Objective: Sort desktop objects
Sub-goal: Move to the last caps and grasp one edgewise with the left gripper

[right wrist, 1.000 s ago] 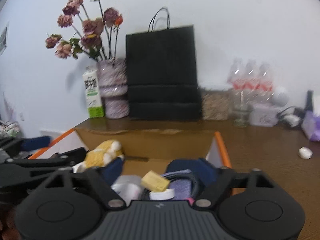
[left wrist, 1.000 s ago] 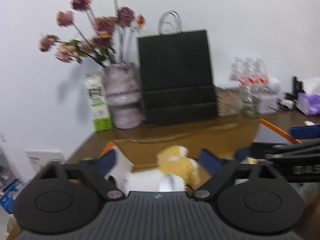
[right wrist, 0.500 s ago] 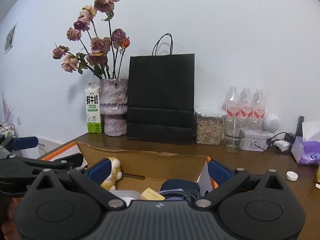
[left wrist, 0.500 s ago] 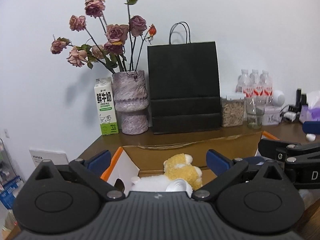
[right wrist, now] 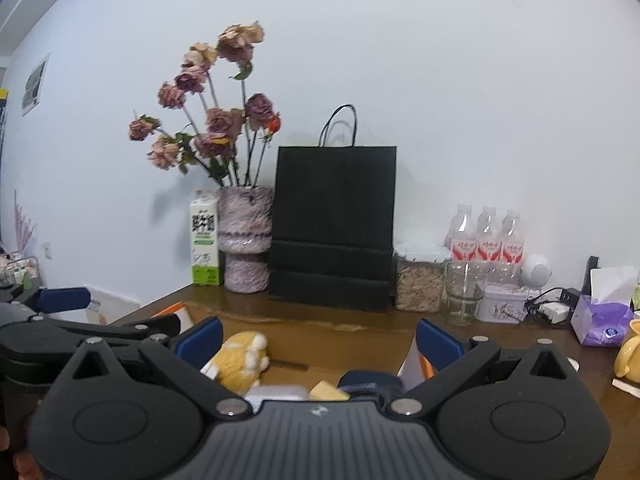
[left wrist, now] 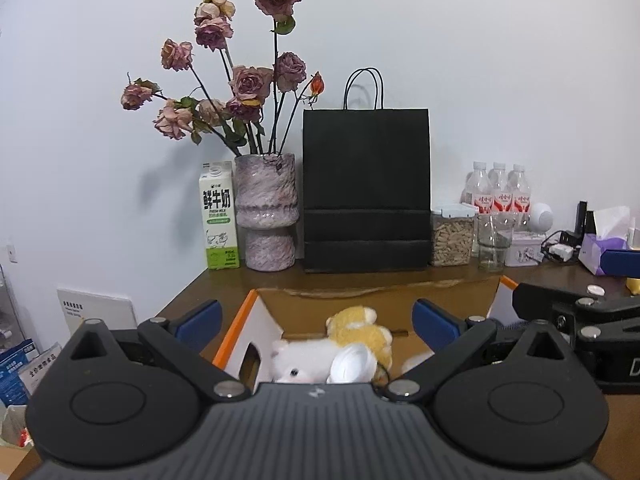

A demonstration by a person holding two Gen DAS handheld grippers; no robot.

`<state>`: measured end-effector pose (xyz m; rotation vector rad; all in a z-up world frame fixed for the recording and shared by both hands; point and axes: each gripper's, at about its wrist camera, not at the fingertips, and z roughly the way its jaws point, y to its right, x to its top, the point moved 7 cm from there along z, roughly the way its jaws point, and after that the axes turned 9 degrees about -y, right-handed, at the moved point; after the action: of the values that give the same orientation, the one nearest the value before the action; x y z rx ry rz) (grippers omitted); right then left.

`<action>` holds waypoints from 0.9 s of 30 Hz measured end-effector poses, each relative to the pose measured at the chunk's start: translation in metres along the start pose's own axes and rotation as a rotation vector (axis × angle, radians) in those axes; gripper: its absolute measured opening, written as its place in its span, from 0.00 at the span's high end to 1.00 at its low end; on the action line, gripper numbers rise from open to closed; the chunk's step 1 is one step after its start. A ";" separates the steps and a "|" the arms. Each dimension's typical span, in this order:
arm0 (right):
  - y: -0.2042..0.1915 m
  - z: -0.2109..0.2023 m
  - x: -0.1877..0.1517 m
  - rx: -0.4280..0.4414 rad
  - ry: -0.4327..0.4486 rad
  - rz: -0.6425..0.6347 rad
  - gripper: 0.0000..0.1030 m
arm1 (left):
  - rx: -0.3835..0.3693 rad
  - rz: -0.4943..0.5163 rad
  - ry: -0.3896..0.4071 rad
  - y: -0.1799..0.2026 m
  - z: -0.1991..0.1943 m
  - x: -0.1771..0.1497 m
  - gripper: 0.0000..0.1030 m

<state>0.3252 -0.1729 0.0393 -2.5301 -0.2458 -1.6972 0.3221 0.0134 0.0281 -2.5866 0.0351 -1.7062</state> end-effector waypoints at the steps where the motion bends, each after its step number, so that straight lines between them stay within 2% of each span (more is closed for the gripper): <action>1: -0.003 -0.004 -0.003 0.006 -0.006 -0.004 0.00 | -0.003 0.000 -0.004 -0.001 -0.003 -0.002 0.00; 8: -0.017 -0.030 -0.027 0.039 -0.059 -0.029 0.00 | -0.015 0.025 -0.051 -0.006 -0.026 -0.026 0.00; 13: -0.023 -0.043 -0.044 0.032 -0.096 -0.049 0.00 | -0.036 0.035 -0.106 -0.006 -0.033 -0.047 0.00; 27: -0.019 -0.044 -0.095 0.024 -0.236 -0.031 0.00 | -0.058 0.052 -0.248 -0.008 -0.033 -0.091 0.00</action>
<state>0.2467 -0.1697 -0.0323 -2.7206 -0.3209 -1.3929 0.2564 0.0249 -0.0418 -2.7917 0.1444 -1.3774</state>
